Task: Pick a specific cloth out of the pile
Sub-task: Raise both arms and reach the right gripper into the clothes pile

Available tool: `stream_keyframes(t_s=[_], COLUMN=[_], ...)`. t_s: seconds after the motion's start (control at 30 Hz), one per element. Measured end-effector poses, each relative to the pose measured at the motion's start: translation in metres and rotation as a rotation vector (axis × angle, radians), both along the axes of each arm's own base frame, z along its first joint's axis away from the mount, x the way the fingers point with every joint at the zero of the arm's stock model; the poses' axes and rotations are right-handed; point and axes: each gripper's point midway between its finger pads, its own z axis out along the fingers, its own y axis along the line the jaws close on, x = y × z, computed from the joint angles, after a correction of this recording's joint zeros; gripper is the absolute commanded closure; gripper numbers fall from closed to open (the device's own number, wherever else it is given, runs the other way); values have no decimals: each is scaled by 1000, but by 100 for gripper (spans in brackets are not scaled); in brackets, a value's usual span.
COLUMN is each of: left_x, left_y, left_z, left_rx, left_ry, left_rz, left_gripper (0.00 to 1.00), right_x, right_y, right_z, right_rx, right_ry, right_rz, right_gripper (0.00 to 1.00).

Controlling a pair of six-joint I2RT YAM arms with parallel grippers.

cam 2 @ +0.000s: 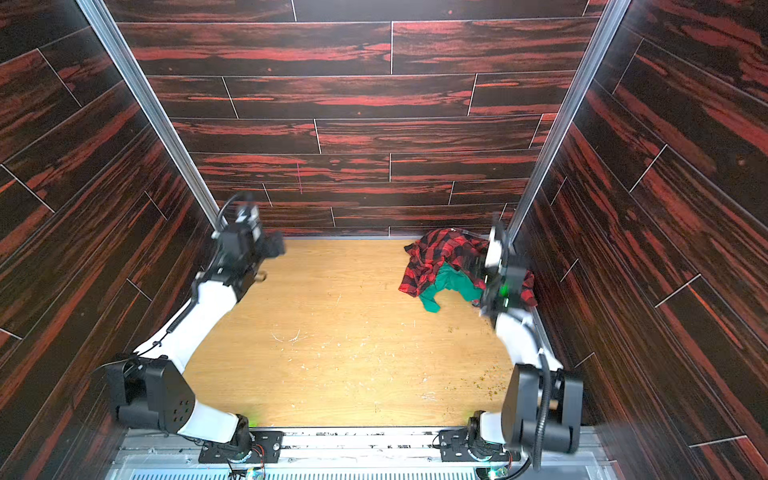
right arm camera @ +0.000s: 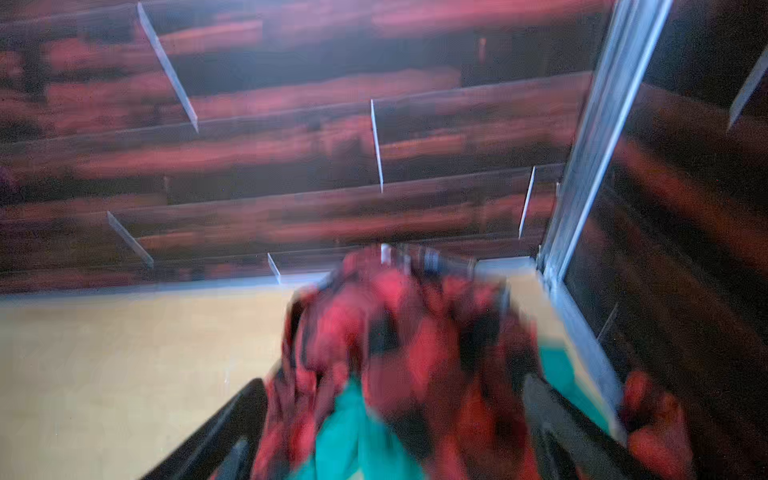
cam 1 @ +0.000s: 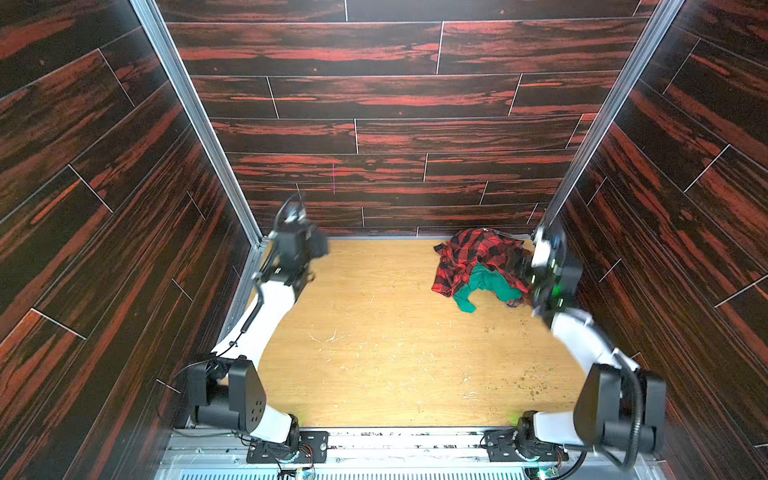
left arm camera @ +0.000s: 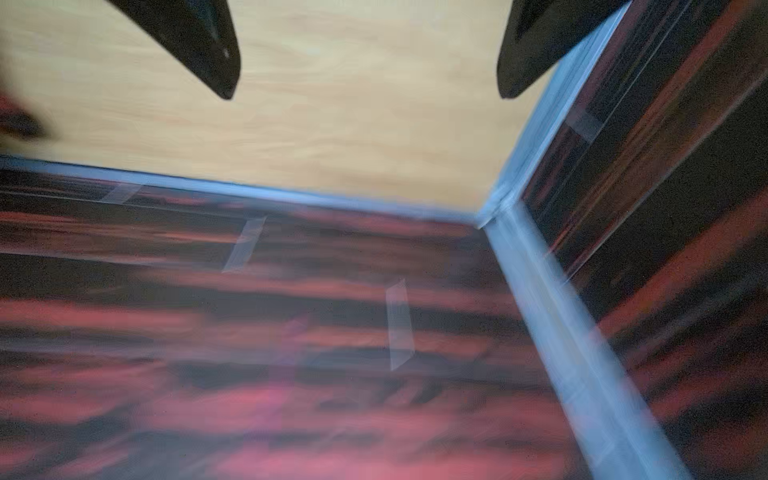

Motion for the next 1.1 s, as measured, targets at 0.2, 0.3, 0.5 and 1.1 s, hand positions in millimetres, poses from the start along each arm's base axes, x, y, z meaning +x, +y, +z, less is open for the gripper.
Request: stream_keyframes(t_s=[0.2,0.3,0.5,1.1], left_x=[17,6,-22,-41], left_y=[-150,-179,-174,-144], left_z=[-7,-54,-111,-155], left_rx=[37,41,36,25], left_ry=[115,245,409,536], left_rz=[-293,-348,-314,-146], left_gripper=[1,1,1,2], right_x=[86,128,200,232], right_y=[-34,-61,-96,-86], right_z=[66,63,-10,-163], right_rx=[143,235,370,700], right_ry=[45,88,188,328], right_rz=[-14,-4,35,164], right_gripper=[10,20,28,27])
